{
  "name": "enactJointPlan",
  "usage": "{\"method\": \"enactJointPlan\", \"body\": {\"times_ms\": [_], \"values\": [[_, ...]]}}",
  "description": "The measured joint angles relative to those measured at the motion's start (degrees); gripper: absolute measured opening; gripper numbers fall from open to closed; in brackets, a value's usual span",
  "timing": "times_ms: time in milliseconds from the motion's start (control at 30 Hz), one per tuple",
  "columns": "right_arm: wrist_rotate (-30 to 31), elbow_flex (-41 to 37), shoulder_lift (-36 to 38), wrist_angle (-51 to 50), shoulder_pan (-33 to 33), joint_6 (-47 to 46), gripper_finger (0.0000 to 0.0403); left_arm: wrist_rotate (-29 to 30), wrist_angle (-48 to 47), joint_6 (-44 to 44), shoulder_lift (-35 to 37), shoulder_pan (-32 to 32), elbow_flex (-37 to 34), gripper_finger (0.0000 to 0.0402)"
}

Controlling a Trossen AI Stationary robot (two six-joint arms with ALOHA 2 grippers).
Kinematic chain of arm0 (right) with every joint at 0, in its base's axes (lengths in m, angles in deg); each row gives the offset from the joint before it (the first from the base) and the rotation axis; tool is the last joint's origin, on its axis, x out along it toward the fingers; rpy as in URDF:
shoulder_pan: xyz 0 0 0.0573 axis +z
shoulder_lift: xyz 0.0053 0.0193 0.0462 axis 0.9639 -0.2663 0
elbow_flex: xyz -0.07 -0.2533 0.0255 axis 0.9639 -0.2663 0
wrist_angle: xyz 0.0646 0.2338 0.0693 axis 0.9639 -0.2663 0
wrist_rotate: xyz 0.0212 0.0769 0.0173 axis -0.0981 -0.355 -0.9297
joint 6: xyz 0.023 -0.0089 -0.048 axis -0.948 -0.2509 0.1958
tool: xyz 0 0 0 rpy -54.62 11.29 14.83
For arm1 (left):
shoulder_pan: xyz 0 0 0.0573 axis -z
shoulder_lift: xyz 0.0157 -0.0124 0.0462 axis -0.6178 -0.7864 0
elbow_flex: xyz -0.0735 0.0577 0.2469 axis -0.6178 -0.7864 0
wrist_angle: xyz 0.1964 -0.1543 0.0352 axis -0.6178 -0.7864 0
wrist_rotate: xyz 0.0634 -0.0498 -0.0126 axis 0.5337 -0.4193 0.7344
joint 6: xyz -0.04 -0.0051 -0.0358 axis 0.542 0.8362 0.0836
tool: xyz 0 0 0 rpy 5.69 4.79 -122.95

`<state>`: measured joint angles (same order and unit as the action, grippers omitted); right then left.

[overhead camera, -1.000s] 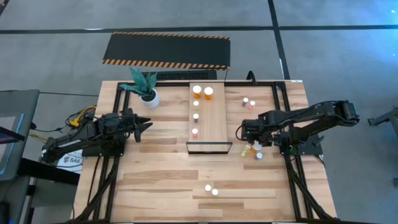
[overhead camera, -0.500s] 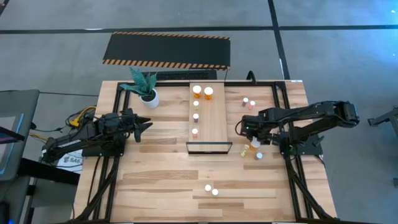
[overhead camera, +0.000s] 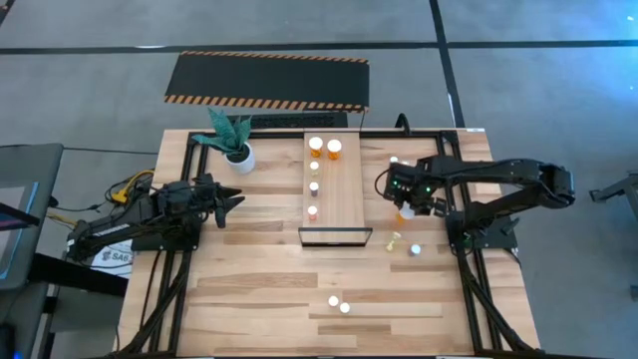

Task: Pick and place medicine bottles onto shelf by color
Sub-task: Put the large orange pill bottle on the shelf aligned with the other large orange pill bottles

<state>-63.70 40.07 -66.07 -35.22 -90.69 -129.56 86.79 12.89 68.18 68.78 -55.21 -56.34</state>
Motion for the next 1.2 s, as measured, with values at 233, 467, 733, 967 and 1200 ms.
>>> {"method": "enactJointPlan", "body": {"times_ms": [233,467,733,967,1200], "values": [[0.52,4.75,-3.97,-2.57,-3.14,3.78,0.0217,0.02,0.02,0.00,0.00,0.00,0.00,0.0128],[0.16,15.21,-12.93,-8.20,-5.08,13.29,0.0216,0.02,0.01,0.00,0.00,0.00,-0.02,0.0128],[2.75,25.98,-20.13,-8.90,-8.06,25.57,0.0215,0.02,0.02,0.00,0.00,0.00,-0.02,0.0128],[2.72,35.59,-27.85,-13.27,-10.63,35.95,0.0205,0.02,0.02,0.00,0.00,0.00,-0.02,0.0128],[3.44,44.49,-33.31,-14.94,-12.97,45.02,0.0207,0.00,0.00,0.00,0.00,0.00,-0.02,0.0128]]}}
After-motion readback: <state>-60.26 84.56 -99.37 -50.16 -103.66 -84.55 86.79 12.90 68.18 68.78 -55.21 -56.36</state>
